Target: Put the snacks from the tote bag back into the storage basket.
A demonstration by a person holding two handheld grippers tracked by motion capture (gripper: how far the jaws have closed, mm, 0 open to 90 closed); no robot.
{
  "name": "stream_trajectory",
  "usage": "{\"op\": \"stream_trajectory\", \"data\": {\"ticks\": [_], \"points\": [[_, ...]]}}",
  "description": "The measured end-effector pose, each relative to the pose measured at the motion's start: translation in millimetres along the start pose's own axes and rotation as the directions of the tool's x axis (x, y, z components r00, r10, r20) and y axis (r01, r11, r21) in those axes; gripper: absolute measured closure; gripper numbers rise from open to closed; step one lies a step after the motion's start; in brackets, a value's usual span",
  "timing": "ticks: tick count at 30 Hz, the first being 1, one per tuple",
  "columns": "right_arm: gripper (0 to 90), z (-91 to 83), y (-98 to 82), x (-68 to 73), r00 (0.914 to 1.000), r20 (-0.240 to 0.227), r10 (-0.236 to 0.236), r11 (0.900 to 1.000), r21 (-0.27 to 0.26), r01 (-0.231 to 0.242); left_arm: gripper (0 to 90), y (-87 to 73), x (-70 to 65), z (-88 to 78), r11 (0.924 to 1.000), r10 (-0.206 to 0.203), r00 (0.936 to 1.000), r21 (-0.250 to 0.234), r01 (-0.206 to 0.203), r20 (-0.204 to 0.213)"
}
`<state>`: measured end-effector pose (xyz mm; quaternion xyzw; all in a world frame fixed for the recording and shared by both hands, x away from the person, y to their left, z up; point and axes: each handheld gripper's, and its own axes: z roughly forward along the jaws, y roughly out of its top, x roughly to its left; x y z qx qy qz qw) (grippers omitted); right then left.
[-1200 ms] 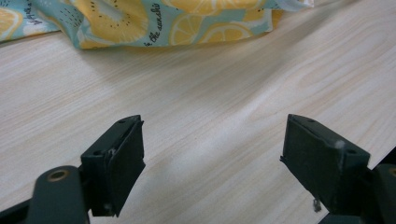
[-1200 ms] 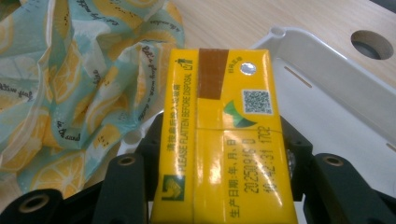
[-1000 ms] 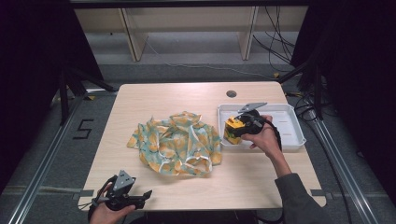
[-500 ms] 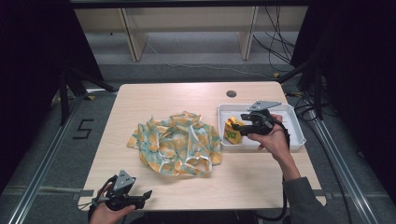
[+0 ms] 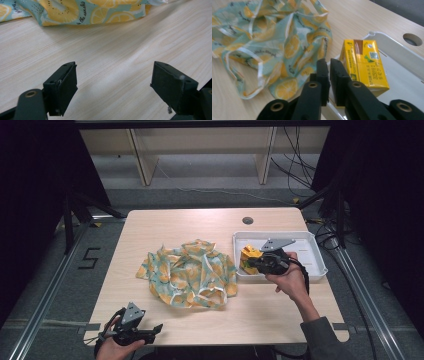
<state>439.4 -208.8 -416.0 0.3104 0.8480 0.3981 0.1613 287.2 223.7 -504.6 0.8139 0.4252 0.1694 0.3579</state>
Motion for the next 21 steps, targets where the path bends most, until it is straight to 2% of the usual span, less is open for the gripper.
{"op": "stream_trajectory", "data": {"ticks": [1, 4, 5, 6, 7, 9, 10, 11, 12, 14, 15, 17, 18, 19, 21], "points": [[90.0, 2.2, -2.5, 0.2, 0.9999, 0.007, -0.012, 1.0, 0.025, 0.011, 20.2, 0.0, -0.2, 0.3, 1.0, -0.004, 1.0, -0.001, 0.004, 0.0], [90.0, 3.4, -4.7, 1.0, 0.9999, 0.005, -0.009, 0.999, 0.035, 0.009, 20.2, -0.1, 0.2, 0.1, 1.0, 0.001, 1.0, 0.004, -0.001, 0.001], [90.0, 4.6, -5.8, 0.2, 0.9997, 0.008, -0.021, 0.999, 0.04, 0.021, 20.2, 0.3, 1.0, -0.6, 0.9998, 0.007, 0.9999, 0.017, -0.007, -0.01], [90.0, 6.4, -7.3, 1.3, 0.9998, 0.016, -0.013, 0.999, 0.033, 0.012, 20.2, 0.1, 0.4, -0.3, 0.9999, -0.004, 1.0, 0.012, 0.004, -0.009], [90.0, 5.8, -7.8, 0.5, 0.9995, 0.014, -0.028, 0.998, 0.052, 0.027, 20.2, -0.1, 0.1, 0.1, 0.9999, -0.012, 0.9999, 0.012, 0.012, -0.008], [90.0, 8.2, -10.7, 0.1, 0.9992, 0.017, -0.036, 0.998, 0.054, 0.035, 20.2, 0.0, 1.1, -0.5, 0.9998, 0.013, 0.9999, 0.013, -0.013, 0.002], [90.0, 8.2, -10.7, 0.1, 0.9992, 0.017, -0.036, 0.998, 0.054, 0.035, 20.2, -0.1, 1.0, 0.0, 0.9998, 0.012, 0.9999, 0.013, -0.012, 0.004], [90.0, 7.3, -11.3, 0.4, 0.9996, 0.021, -0.021, 0.997, 0.076, 0.019, 20.2, -0.3, -0.5, 0.9, 0.9999, -0.014, 0.9999, 0.01, 0.014, 0.008], [90.0, 9.8, -12.6, -0.2, 0.9992, 0.027, -0.031, 0.998, 0.054, 0.03, 20.2, -0.1, 0.9, -0.6, 0.9995, 0.011, 0.9999, 0.029, -0.011, 0.005], [90.0, 10.5, -14.3, 0.1, 0.9995, 0.03, -0.014, 0.998, 0.065, 0.012, 20.2, -0.3, 0.1, 0.7, 0.9999, -0.007, 0.9999, 0.013, 0.007, 0.009], [90.0, 9.9, -14.7, -0.9, 0.9997, 0.021, -0.013, 0.996, 0.087, 0.011, 20.2, 0.0, 0.7, -0.1, 0.9998, 0.007, 1.0, 0.018, -0.007, 0.006], [90.0, 11.8, -16.0, -2.4, 0.9995, 0.016, -0.026, 0.996, 0.089, 0.024, 20.2, -0.1, 0.8, 0.1, 0.9998, 0.012, 0.9999, 0.016, -0.012, 0.005], [90.0, 13.7, -17.4, -1.3, 0.9995, 0.029, -0.014, 0.997, 0.076, 0.012, 20.2, 0.0, 1.0, -0.1, 0.9997, 0.014, 0.9999, 0.018, -0.014, 0.005], [90.0, 15.0, -18.3, -1.4, 0.9995, 0.033, -0.002, 0.998, 0.07, 0.0, 20.2, -0.1, -0.6, 0.8, 0.9999, -0.008, 1.0, 0.014, 0.008, -0.002], [90.0, 17.5, -21.2, -3.6, 0.9994, 0.034, -0.01, 0.997, 0.078, 0.008, 20.2, 0.2, 1.1, -1.1, 0.9989, 0.015, 0.9998, 0.044, -0.015, 0.01]]}}
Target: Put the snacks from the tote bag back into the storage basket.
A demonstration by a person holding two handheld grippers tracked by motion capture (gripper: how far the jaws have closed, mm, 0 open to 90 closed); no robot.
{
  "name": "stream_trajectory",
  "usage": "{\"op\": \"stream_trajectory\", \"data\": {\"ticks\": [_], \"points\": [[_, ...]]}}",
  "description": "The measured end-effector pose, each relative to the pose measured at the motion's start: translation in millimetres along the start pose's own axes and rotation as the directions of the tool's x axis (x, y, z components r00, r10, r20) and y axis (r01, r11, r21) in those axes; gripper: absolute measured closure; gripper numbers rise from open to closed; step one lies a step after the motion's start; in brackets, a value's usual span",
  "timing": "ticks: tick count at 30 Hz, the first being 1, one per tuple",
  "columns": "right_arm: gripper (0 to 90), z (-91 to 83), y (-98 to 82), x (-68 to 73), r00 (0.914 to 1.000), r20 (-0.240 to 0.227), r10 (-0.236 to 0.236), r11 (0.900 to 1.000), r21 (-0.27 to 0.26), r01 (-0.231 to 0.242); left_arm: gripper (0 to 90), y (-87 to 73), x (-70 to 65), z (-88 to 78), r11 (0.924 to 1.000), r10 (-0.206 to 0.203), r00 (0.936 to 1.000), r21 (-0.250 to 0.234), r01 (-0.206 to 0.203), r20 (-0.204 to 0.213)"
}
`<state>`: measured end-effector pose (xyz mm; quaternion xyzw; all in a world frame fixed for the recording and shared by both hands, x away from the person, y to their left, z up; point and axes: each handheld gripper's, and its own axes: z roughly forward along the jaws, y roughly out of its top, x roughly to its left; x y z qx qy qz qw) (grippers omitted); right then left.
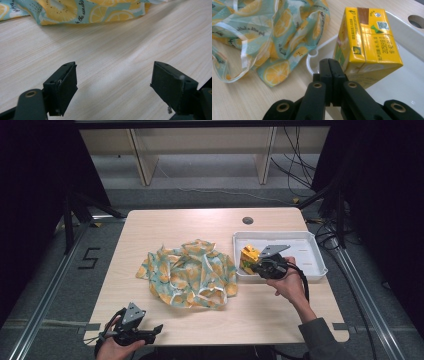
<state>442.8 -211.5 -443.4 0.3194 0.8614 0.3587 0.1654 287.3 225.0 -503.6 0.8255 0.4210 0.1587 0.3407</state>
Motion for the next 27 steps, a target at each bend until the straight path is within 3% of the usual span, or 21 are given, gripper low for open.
{"op": "stream_trajectory", "data": {"ticks": [3, 6, 10, 11, 12, 15, 16, 18, 19, 25, 27], "points": [[90.0, -0.8, -0.4, -2.0, 1.0, -0.003, -0.001, 1.0, 0.024, 0.001, 20.2, -0.2, -0.2, 0.3, 1.0, -0.002, 1.0, -0.005, 0.002, -0.004], [90.0, 1.5, -2.2, -3.3, 0.9999, 0.001, 0.017, 1.0, 0.019, -0.017, 20.2, -0.2, -0.2, 0.4, 1.0, -0.001, 1.0, -0.004, 0.001, -0.005], [90.0, 3.8, -4.6, -6.0, 0.9999, 0.011, 0.008, 1.0, 0.02, -0.008, 20.3, -0.2, -0.3, 0.5, 1.0, -0.001, 1.0, -0.004, 0.001, -0.005], [90.0, 1.4, -4.2, -7.4, 1.0, -0.002, 0.008, 0.999, 0.043, -0.007, 20.2, -0.2, -0.3, 0.5, 1.0, -0.002, 1.0, -0.005, 0.002, -0.005], [90.0, 3.3, -5.4, -7.3, 0.9999, 0.005, 0.01, 1.0, 0.021, -0.01, 20.2, -0.2, -0.2, 0.4, 1.0, -0.001, 1.0, -0.004, 0.001, -0.005], [90.0, 0.7, -5.4, -9.5, 0.9998, -0.011, 0.017, 0.998, 0.057, -0.016, 20.2, -0.3, -0.3, 0.5, 1.0, -0.002, 1.0, -0.004, 0.002, -0.004], [90.0, 2.4, -6.4, -9.5, 0.9999, 0.002, 0.011, 0.999, 0.04, -0.011, 20.2, -0.3, -0.3, 0.5, 1.0, -0.002, 1.0, -0.004, 0.002, -0.005], [90.0, 3.3, -7.1, -10.2, 0.9999, 0.001, 0.013, 0.999, 0.042, -0.013, 20.2, 0.1, 0.4, 0.2, 0.9998, 0.018, 0.9998, -0.001, -0.018, -0.01], [90.0, 4.0, -7.4, -11.0, 1.0, 0.001, 0.005, 0.999, 0.04, -0.005, 20.2, -0.2, -1.7, 1.9, 0.9996, -0.011, 0.9999, -0.025, 0.011, -0.008], [90.0, 1.2, -8.4, -14.8, 1.0, -0.008, 0.006, 0.998, 0.066, -0.006, 20.3, -0.2, -1.5, 1.9, 0.9997, -0.007, 0.9999, -0.023, 0.007, -0.009], [90.0, 2.5, -9.9, -16.6, 0.9999, 0.007, 0.011, 0.999, 0.051, -0.012, 20.3, -0.1, -1.6, 2.1, 0.9997, -0.009, 0.9999, -0.022, 0.008, -0.01]]}}
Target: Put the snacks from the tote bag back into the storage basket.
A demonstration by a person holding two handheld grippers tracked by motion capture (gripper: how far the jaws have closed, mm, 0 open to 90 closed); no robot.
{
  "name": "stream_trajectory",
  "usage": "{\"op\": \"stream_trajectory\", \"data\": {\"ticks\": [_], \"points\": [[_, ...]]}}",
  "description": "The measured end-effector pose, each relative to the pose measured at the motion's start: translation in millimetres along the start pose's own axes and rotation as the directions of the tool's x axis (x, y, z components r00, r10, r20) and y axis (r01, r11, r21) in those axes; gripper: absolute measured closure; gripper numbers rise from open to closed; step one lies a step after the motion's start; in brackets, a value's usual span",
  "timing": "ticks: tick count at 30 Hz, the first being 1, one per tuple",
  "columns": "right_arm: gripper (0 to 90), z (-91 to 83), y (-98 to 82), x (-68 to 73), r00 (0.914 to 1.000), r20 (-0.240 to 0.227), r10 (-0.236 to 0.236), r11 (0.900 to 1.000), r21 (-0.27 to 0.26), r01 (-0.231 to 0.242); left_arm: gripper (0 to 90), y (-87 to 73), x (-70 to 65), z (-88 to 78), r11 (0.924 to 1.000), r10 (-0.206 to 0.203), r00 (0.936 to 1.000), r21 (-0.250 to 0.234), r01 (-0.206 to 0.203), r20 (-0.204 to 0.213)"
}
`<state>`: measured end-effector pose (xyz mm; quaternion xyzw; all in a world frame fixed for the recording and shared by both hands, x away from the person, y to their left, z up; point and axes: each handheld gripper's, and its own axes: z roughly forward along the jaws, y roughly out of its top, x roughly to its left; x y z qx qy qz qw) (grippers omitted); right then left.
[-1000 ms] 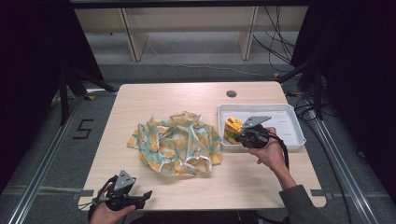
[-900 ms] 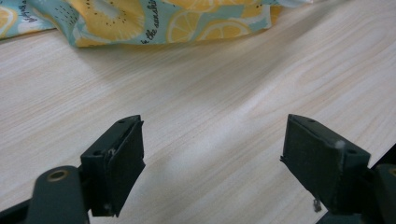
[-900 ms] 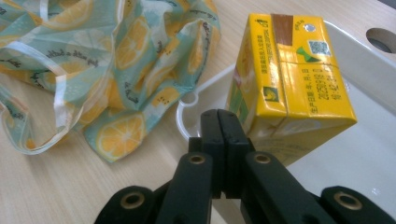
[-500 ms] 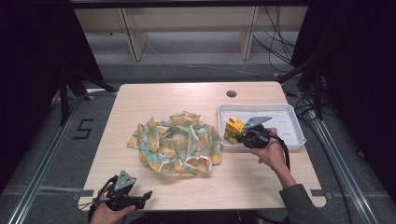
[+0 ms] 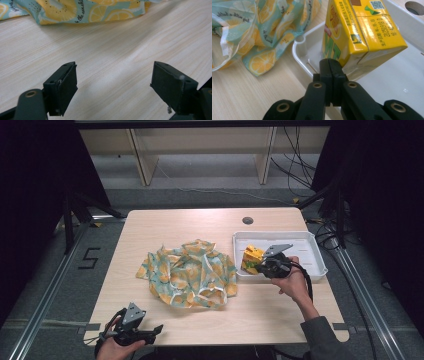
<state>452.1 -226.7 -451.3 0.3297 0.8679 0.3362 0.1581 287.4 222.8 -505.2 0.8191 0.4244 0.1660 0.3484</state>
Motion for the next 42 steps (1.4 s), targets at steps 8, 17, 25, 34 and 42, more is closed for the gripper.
{"op": "stream_trajectory", "data": {"ticks": [8, 17, 25, 34, 42], "points": [[90.0, -1.1, -3.4, -6.7, 0.9997, 0.011, 0.022, 1.0, 0.002, -0.022, 20.3, 0.0, 0.3, -0.4, 0.9999, 0.007, 1.0, 0.008, -0.007, 0.004], [90.0, -4.0, -5.2, -13.4, 0.9993, 0.017, 0.032, 0.999, 0.032, -0.032, 20.3, -0.2, -0.1, 0.0, 1.0, 0.007, 1.0, 0.006, -0.007, 0.004], [90.0, -4.1, -6.6, -12.8, 0.9974, 0.032, 0.065, 0.997, 0.039, -0.066, 20.3, -0.2, -0.1, 0.0, 1.0, 0.007, 1.0, 0.005, -0.007, 0.005], [83.0, -12.7, -0.6, -4.2, 0.9998, 0.002, 0.021, 0.999, -0.035, -0.021, 20.3, 0.0, 1.8, -1.6, 0.9996, 0.016, 0.9999, 0.021, -0.016, 0.002], [63.8, -20.3, 3.3, 11.7, 0.9966, -0.07, 0.043, 0.995, -0.09, -0.049, 20.3, 0.3, 2.4, -2.1, 0.9995, 0.022, 0.9998, 0.022, -0.022, 0.001]]}}
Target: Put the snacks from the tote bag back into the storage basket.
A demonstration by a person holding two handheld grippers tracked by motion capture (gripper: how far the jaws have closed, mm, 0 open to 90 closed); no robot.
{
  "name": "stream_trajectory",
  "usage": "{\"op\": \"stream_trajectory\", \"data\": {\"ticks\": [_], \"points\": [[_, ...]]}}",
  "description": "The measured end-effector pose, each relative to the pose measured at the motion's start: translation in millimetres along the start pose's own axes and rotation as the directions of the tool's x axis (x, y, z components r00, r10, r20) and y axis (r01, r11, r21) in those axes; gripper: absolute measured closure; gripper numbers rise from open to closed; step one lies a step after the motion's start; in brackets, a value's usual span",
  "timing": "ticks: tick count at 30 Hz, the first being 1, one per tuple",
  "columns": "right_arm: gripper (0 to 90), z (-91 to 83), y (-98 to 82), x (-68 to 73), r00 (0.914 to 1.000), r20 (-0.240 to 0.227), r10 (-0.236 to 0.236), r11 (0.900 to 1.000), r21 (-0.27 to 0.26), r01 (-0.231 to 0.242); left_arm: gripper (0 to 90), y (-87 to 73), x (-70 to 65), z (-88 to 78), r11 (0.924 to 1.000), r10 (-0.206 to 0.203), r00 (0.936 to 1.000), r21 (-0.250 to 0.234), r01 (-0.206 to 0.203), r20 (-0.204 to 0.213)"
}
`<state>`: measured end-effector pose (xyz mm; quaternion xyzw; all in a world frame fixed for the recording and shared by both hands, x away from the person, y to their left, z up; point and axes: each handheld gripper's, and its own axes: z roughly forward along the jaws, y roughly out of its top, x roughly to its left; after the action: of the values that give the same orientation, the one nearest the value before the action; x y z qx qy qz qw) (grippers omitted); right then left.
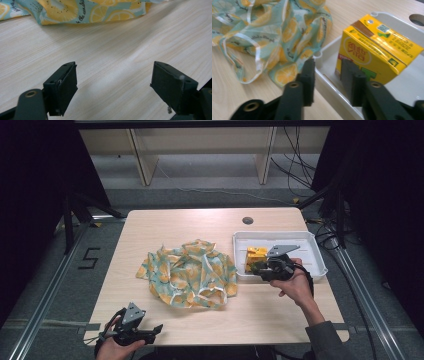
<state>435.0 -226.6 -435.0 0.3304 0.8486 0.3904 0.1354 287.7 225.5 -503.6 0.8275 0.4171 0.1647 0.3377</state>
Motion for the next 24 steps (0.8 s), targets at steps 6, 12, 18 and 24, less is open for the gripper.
{"op": "stream_trajectory", "data": {"ticks": [6, 12, 18, 24], "points": [[42.9, -1.2, 0.6, 10.3, 0.9988, -0.016, 0.046, 0.998, -0.046, -0.046, 20.3, 0.0, -0.6, 0.7, 0.9999, -0.011, 0.9999, -0.01, 0.011, 0.001], [36.6, -1.2, -1.6, 17.8, 0.9954, -0.024, 0.093, 0.993, -0.067, -0.094, 20.2, -0.3, -0.6, 1.3, 0.9995, -0.017, 0.9998, -0.025, 0.018, 0.003], [33.7, -0.3, -6.3, 24.3, 0.9933, -0.04, 0.109, 0.991, -0.068, -0.111, 20.2, -0.2, -0.5, 1.0, 0.9995, -0.018, 0.9998, -0.026, 0.018, 0.002], [31.3, 1.4, -12.2, 30.6, 0.9937, -0.043, 0.103, 0.992, -0.061, -0.106, 20.2, -0.2, -0.6, 1.1, 0.9994, -0.02, 0.9998, -0.03, 0.02, 0.0]]}}
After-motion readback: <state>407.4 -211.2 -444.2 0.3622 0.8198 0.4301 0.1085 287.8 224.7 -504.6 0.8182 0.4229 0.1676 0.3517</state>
